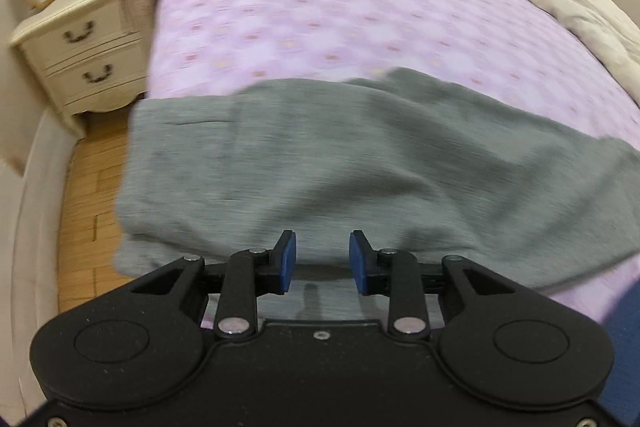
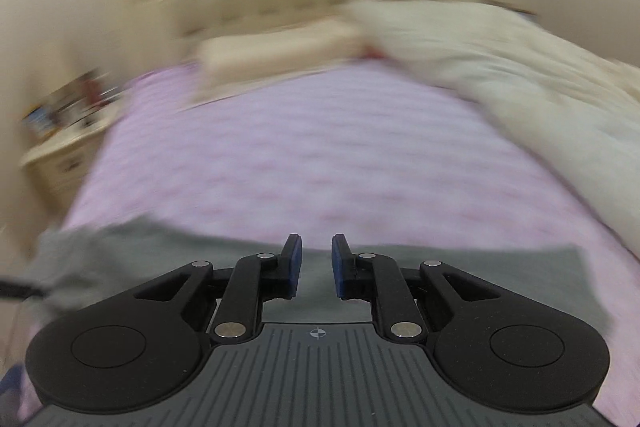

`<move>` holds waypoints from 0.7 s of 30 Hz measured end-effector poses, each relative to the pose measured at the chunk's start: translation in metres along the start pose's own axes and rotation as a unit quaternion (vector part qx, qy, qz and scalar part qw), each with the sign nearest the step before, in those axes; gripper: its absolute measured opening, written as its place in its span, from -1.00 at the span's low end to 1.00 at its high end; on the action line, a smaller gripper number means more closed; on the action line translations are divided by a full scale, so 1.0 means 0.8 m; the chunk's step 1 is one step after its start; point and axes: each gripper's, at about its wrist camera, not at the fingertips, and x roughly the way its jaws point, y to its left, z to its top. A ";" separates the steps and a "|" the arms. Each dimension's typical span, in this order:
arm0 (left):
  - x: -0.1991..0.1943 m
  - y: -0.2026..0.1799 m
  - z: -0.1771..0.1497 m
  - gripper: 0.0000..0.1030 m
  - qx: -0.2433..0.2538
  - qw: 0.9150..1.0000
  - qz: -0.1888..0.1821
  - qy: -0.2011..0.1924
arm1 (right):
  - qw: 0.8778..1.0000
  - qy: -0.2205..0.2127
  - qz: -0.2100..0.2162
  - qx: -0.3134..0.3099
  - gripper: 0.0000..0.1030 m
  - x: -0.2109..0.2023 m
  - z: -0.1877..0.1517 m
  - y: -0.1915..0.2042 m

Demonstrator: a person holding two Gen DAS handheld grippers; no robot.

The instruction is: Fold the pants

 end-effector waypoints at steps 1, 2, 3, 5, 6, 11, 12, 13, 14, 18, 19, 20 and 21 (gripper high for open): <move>0.001 0.011 0.001 -0.23 -0.007 1.000 0.006 -0.001 | 1.000 0.005 0.022 -0.019 -0.69 0.006 0.007 0.023; 0.002 0.018 0.003 -0.23 -0.010 1.000 0.011 -0.002 | 0.998 0.011 0.044 -0.038 -0.69 0.015 0.012 0.046; 0.003 0.027 0.004 -0.23 -0.014 1.000 0.017 -0.003 | 0.996 0.018 0.066 -0.057 -0.69 0.026 0.015 0.068; 0.003 0.045 0.005 -0.22 -0.020 0.999 0.028 -0.003 | 0.990 0.031 0.104 -0.086 -0.69 0.043 0.016 0.109; 0.004 0.053 0.005 -0.22 -0.024 0.999 0.033 -0.004 | 0.986 0.040 0.123 -0.101 -0.69 0.051 0.014 0.130; 0.018 0.096 0.007 -0.22 -0.048 0.998 0.048 0.001 | 0.958 0.077 0.184 -0.206 -0.69 0.087 -0.011 0.230; 0.019 0.103 0.007 -0.21 -0.053 0.997 0.049 0.002 | 0.951 0.083 0.191 -0.228 -0.69 0.092 -0.019 0.248; 0.022 0.111 0.008 -0.15 -0.058 0.997 0.050 0.002 | 0.943 0.089 0.198 -0.251 -0.69 0.096 -0.028 0.265; 0.024 0.117 0.008 -0.10 -0.062 0.997 0.051 0.002 | 0.936 0.092 0.203 -0.273 -0.69 0.101 -0.037 0.280; 0.037 0.136 0.010 0.10 -0.073 0.996 0.051 0.001 | 0.905 0.078 0.207 -0.364 -0.66 0.111 -0.074 0.339; 0.041 0.140 0.011 0.11 -0.077 0.996 0.052 0.002 | 0.896 0.073 0.204 -0.387 -0.53 0.112 -0.085 0.349; 0.045 0.144 0.011 0.11 -0.081 0.995 0.051 0.003 | 0.886 0.067 0.201 -0.413 -0.37 0.115 -0.095 0.358; 0.049 0.147 0.012 0.13 -0.083 0.995 0.049 0.004 | 0.874 0.062 0.197 -0.441 -0.35 0.115 -0.107 0.366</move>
